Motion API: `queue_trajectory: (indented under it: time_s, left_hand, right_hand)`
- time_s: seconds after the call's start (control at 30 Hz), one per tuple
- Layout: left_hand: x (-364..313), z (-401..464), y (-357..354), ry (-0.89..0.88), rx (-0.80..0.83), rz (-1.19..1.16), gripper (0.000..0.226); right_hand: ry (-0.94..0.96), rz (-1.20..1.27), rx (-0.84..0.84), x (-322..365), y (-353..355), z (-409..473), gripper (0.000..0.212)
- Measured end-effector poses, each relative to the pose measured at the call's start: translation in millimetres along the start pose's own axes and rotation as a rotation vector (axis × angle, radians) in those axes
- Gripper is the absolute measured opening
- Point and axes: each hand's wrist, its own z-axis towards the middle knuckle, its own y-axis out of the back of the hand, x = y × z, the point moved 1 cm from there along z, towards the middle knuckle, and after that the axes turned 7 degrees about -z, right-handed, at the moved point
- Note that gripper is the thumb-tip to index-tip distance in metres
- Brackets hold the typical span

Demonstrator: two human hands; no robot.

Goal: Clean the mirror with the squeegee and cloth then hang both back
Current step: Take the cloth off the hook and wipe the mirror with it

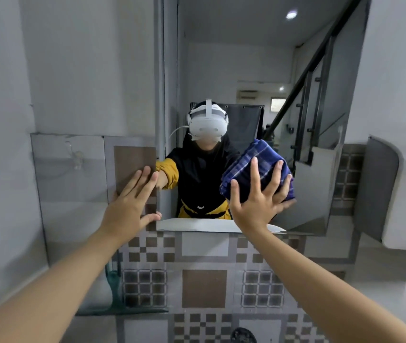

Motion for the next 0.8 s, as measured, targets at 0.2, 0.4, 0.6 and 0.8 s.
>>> queue_trajectory:
  time_s: [0.2, 0.4, 0.6, 0.8]
  left_hand:
    - [10, -5, -1, -0.018, 0.055, 0.036, 0.112]
    - [26, -13, -8, 0.004, 0.075, 0.064, 0.11]
    - [32, -12, -12, -0.054, 0.045, 0.089, 0.104]
    - [34, -12, -18, -0.088, 0.001, 0.117, 0.098]
  right_hand:
    - [0.221, -0.032, -0.022, 69, -22, -29, 0.061]
    - [0.58, -0.067, -0.12, 87, -31, -43, 0.049]
    - [0.799, -0.156, -0.122, 9, -18, -25, 0.049]
    - [0.447, -0.183, -0.025, -86, 7, -1, 0.056]
